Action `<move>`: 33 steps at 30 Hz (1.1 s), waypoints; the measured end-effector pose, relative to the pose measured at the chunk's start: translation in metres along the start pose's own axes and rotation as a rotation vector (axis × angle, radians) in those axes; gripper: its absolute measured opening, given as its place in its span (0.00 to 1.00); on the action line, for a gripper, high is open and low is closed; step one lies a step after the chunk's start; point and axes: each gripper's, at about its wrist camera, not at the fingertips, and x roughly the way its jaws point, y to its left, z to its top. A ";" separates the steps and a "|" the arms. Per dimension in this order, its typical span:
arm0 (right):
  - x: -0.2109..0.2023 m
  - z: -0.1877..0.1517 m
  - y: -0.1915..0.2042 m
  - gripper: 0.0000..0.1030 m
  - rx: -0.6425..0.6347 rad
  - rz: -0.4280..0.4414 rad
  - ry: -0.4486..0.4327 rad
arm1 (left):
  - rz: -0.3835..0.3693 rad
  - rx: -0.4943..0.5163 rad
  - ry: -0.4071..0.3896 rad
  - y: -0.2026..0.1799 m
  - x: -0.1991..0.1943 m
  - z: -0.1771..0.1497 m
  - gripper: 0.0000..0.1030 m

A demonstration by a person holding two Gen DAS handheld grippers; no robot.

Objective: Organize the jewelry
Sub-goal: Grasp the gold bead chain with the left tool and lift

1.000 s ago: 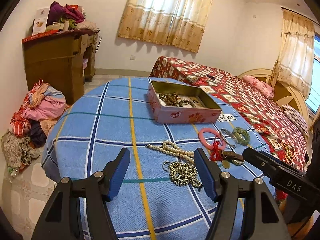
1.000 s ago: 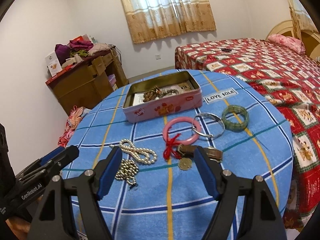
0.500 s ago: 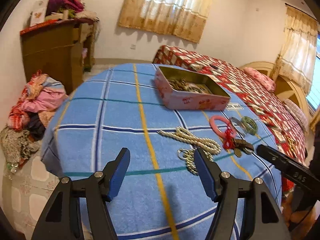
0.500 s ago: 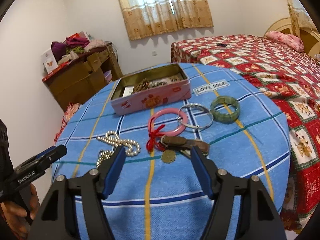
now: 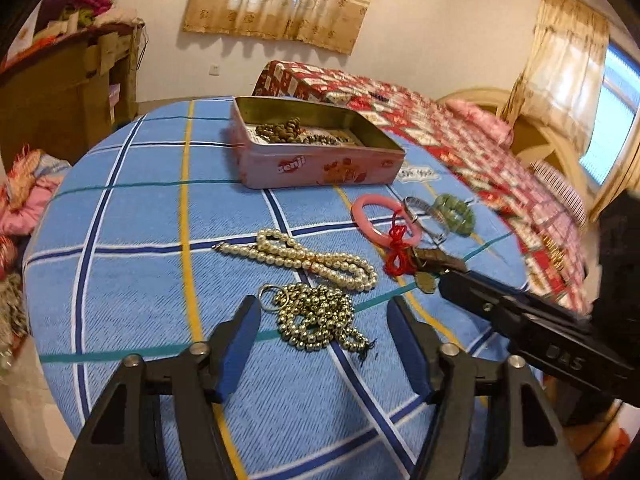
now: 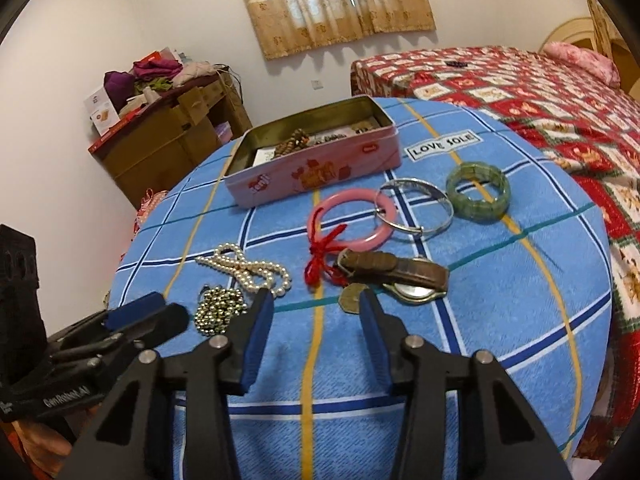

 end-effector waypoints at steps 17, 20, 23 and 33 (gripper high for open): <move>-0.002 0.001 -0.013 0.47 0.052 0.006 -0.006 | 0.106 0.081 0.078 -0.014 0.028 0.001 0.21; -0.003 0.001 -0.013 0.47 0.057 0.009 -0.006 | 0.056 0.057 0.087 -0.007 0.026 0.002 0.14; -0.003 0.002 -0.013 0.47 0.052 0.010 -0.007 | 0.006 0.039 0.063 -0.004 0.015 0.002 0.13; -0.005 0.012 0.009 0.47 -0.037 0.091 -0.010 | -0.090 0.018 -0.180 0.018 -0.077 0.034 0.13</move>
